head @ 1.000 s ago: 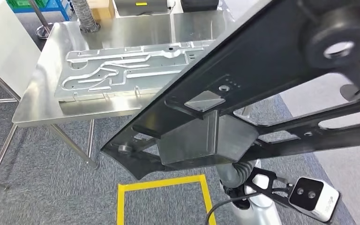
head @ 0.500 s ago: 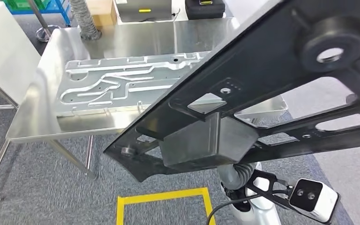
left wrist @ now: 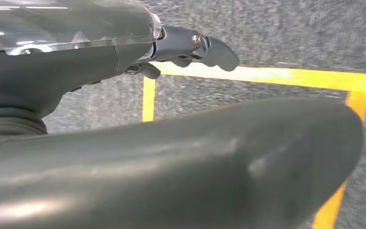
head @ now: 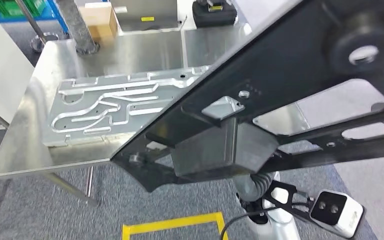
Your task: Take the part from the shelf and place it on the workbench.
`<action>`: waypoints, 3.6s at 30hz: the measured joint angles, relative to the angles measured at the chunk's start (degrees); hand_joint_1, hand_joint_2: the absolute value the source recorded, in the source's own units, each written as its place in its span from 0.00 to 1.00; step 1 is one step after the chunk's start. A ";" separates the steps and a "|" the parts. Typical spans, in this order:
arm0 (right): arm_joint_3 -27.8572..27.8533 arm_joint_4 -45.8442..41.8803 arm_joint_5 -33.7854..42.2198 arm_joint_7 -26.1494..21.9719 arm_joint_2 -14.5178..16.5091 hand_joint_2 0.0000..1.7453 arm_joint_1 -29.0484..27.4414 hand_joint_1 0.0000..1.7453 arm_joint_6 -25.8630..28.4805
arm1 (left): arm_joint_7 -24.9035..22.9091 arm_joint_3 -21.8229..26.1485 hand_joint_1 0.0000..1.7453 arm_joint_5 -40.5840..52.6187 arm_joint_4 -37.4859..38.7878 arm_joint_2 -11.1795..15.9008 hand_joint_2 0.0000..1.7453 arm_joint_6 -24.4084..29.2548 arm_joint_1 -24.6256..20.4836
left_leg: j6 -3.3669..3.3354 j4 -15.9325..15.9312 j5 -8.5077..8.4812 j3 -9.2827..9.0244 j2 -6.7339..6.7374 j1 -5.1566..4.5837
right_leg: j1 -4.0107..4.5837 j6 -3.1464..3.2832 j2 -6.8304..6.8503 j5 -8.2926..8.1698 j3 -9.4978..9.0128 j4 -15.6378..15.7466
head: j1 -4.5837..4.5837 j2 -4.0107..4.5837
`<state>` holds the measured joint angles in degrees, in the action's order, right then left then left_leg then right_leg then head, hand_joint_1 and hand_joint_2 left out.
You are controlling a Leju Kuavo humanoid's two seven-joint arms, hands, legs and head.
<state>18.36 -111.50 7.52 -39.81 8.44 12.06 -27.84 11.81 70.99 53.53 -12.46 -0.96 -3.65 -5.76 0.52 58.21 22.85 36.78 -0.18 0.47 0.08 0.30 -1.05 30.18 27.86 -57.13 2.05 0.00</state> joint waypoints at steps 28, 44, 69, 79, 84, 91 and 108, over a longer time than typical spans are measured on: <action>-17.31 18.03 -39.97 12.68 -3.05 1.00 16.28 1.00 49.98 | 1.56 1.40 0.00 -1.79 0.00 -0.72 0.00 0.56 -0.38 | 1.16 3.10 2.36 -0.46 -0.13 0.26 | -0.22 1.01 0.42 -3.94 4.15 -0.13 | 0.00 0.00; -4.51 55.36 -92.56 32.39 -6.33 1.00 36.77 1.00 49.94 | 0.97 1.04 0.00 0.70 0.00 -1.31 0.00 -0.23 -1.59 | -0.93 -0.47 1.77 -2.57 -0.21 0.08 | -0.89 -1.23 0.89 -5.58 8.96 -4.02 | 0.00 0.00; 17.71 86.52 -84.81 16.17 5.22 1.00 40.92 1.00 42.82 | 0.95 -0.90 0.00 2.30 0.00 -1.47 0.00 0.07 -3.15 | -1.25 -0.33 1.12 -1.73 -0.09 0.54 | -0.13 -1.34 0.73 2.45 14.03 -16.34 | 0.00 0.00; 17.73 89.49 -83.18 15.74 3.78 0.25 39.55 0.25 45.79 | 2.24 -1.18 0.00 2.23 0.00 -1.61 0.75 -0.45 -2.91 | 0.32 -0.37 1.55 -2.36 -0.16 0.17 | 0.12 0.67 0.78 -5.64 6.72 -0.46 | 0.00 0.00; 17.73 90.53 -82.57 15.46 3.47 0.00 38.39 0.00 45.54 | 2.69 -1.18 0.00 1.83 0.00 -1.55 1.00 -0.68 -2.79 | 1.29 13.07 8.82 3.39 -0.12 0.45 | -0.29 1.45 1.01 -6.21 6.28 0.49 | 0.00 0.00; 17.73 91.12 -80.76 14.06 3.32 0.00 37.83 0.00 47.88 | 3.33 -1.18 0.00 1.93 0.00 -1.25 0.00 -0.39 -2.75 | 1.24 0.13 2.43 -3.44 -0.15 0.89 | -0.16 0.15 0.59 -5.61 6.50 -0.77 | 0.00 0.00; 11.09 82.54 -58.51 0.44 3.08 0.00 37.23 0.00 59.38 | 3.88 -1.18 0.00 1.55 0.00 -1.65 0.00 0.39 -2.42 | -0.21 -0.47 1.90 -3.07 -0.21 0.25 | 0.36 0.13 0.80 -5.30 6.52 -0.81 | 0.00 0.00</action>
<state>29.45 -28.96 -50.98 -39.37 11.51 49.29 31.54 15.70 69.81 55.09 -12.46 -2.61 -3.26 -8.18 0.31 57.74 24.75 33.71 -0.39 0.73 0.44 0.44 -0.24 24.88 34.37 -57.94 2.05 0.00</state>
